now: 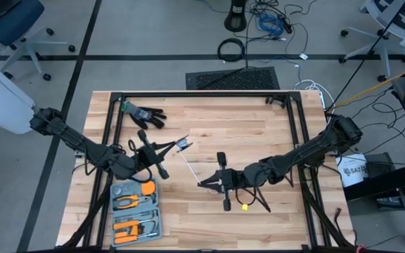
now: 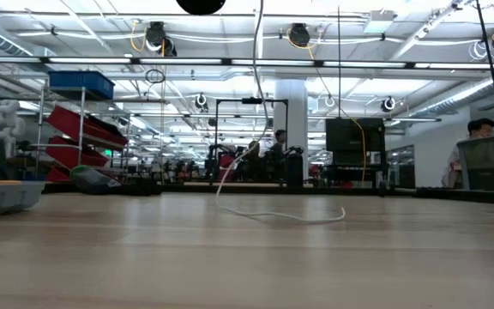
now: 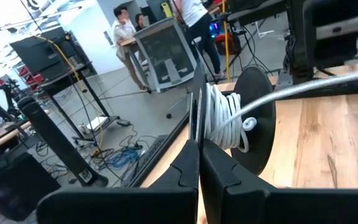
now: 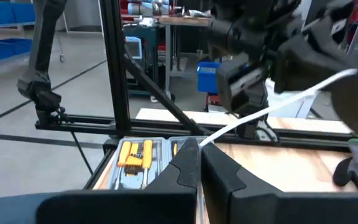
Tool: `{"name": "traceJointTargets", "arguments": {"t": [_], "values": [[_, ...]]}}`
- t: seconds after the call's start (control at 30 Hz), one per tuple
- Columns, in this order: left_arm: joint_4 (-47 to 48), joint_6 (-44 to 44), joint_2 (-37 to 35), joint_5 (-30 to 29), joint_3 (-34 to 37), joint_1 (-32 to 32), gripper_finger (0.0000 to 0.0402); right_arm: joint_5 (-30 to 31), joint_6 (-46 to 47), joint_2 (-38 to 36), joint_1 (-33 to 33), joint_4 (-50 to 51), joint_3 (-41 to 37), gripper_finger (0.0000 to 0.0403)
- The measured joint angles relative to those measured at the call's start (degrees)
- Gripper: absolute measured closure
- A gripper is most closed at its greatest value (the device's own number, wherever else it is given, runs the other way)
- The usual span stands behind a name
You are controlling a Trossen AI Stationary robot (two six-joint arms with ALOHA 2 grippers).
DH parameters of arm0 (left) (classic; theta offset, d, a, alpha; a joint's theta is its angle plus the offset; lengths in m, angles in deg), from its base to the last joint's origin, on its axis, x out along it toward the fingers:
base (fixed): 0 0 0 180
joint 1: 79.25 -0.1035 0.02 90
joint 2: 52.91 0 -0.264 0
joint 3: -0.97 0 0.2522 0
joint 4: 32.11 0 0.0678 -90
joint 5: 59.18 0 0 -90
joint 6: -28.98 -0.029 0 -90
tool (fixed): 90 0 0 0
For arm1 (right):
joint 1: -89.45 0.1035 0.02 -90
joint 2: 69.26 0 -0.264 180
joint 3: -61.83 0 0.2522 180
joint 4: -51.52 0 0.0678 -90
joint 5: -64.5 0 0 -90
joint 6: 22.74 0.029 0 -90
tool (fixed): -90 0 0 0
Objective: Coil cords
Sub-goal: Uncoil the white cable wire from the spool
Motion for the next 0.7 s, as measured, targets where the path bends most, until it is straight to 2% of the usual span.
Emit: {"name": "traceJointTargets", "arguments": {"t": [0.13,0.27,0.57,0.7], "values": [[-0.03,0.0,0.0,-0.02,0.0,0.04,0.0401,-0.83,0.57,1.16,-0.03,0.49,0.0,0.0403],[0.05,0.01,-0.02,-0.14,0.0,0.18,0.0401,-4.79,1.64,1.02,0.01,0.54,0.0,0.0403],[-1.83,-0.03,-0.02,-0.01,0.0,0.48,0.0401,-6.33,3.17,1.41,0.08,1.07,1.22,0.0403],[-6.01,0.0,-0.06,2.94,0.0,0.41,0.0401,-6.94,3.96,3.66,-0.87,1.03,1.22,0.0403]]}}
